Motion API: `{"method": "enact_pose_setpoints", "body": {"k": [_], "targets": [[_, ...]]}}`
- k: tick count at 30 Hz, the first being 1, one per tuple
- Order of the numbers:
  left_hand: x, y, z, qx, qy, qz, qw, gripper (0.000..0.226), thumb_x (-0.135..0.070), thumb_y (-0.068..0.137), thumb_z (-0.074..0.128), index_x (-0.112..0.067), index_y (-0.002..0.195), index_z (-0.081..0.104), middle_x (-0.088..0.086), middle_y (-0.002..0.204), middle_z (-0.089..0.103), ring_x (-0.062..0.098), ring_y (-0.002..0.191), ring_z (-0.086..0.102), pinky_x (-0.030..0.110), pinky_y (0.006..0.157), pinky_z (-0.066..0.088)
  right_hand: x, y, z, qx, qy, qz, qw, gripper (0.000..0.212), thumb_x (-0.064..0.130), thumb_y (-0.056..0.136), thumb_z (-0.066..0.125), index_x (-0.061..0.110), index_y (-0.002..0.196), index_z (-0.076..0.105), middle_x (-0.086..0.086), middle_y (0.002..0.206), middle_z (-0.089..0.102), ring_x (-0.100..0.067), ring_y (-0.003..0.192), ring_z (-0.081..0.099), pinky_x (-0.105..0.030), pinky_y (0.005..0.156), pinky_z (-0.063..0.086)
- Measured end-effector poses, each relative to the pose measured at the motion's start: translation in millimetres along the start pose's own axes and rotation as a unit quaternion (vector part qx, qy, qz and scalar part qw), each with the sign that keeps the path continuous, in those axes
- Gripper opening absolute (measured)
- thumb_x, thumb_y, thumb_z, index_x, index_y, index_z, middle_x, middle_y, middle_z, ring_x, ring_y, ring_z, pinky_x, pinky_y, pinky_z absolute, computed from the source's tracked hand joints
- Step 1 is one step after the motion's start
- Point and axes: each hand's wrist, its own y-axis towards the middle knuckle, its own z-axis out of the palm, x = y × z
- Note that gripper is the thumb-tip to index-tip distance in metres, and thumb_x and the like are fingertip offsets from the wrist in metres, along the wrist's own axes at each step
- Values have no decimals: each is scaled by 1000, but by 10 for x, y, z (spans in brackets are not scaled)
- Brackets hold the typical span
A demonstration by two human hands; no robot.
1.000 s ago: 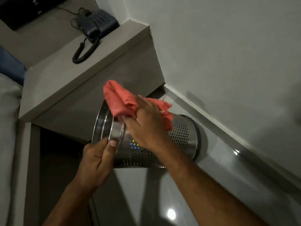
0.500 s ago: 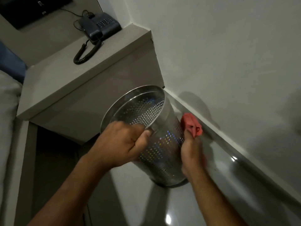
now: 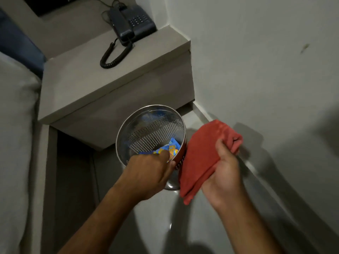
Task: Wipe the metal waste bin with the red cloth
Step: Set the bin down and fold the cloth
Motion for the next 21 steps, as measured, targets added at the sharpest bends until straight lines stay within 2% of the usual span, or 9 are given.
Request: {"method": "enact_pose_setpoints", "body": {"k": [1,3,5,7,9,12,14,16,21], "targets": [[-36,-56,-116,20,-39,-48,998,43,-41,99,34,-14,126,53,11,112,70,29,98,67,38,76,52,148,-91,103,-17,-13,15,1000,48,44,100,45,5,116,69,-14,96,79,-26,81,77,-40,63,62],[-99,-163,-339,47,-175,-109,977,58,-40,102,34,-9,151,23,11,153,38,21,140,34,30,111,30,358,-259,284,-12,-24,33,999,46,40,100,48,6,125,66,-15,108,76,-28,94,75,-43,75,61],[-134,-236,-684,33,-281,-162,945,66,-41,101,36,-10,154,12,7,160,23,14,146,18,30,118,16,526,-456,545,0,-27,41,999,45,37,100,48,8,132,62,-17,120,72,-32,108,71,-47,83,58],[-174,-267,-1064,4,-411,-222,884,57,-40,101,39,-19,151,23,1,154,38,13,141,32,34,114,29,653,-654,817,23,4,50,999,44,36,99,49,7,129,64,-17,122,71,-33,108,70,-49,78,60],[-261,-317,-1526,-39,-552,-308,774,38,-45,97,46,-39,134,42,-12,133,56,12,128,50,32,103,41,702,-919,1148,52,28,65,996,44,39,96,51,7,118,73,-17,120,72,-34,106,71,-51,74,60],[-284,-445,-2227,-8,-769,-416,485,62,-64,83,53,-26,132,56,9,131,62,32,126,54,54,104,42,693,-1356,1668,94,55,99,989,45,40,99,48,7,114,75,-18,125,70,-35,110,69,-54,80,59],[-295,-558,-2569,-16,-845,-392,363,70,-63,75,64,-21,131,61,12,131,64,32,123,57,52,99,47,629,-1608,1906,109,40,118,986,48,42,100,47,7,125,68,-19,131,66,-36,117,65,-53,88,57],[-255,-640,-2945,-54,-850,-398,340,63,-42,72,78,-13,126,64,15,124,68,32,116,62,48,91,54,581,-1864,2164,118,20,143,982,51,45,100,48,7,130,65,-21,133,64,-38,120,63,-53,92,55],[71,-926,-3825,-121,-751,-452,466,41,-15,80,65,-7,120,63,17,112,73,30,100,71,41,81,58,617,-2392,2710,127,-98,105,981,38,26,95,60,10,129,66,-19,132,65,-34,121,63,-47,92,55]]}}
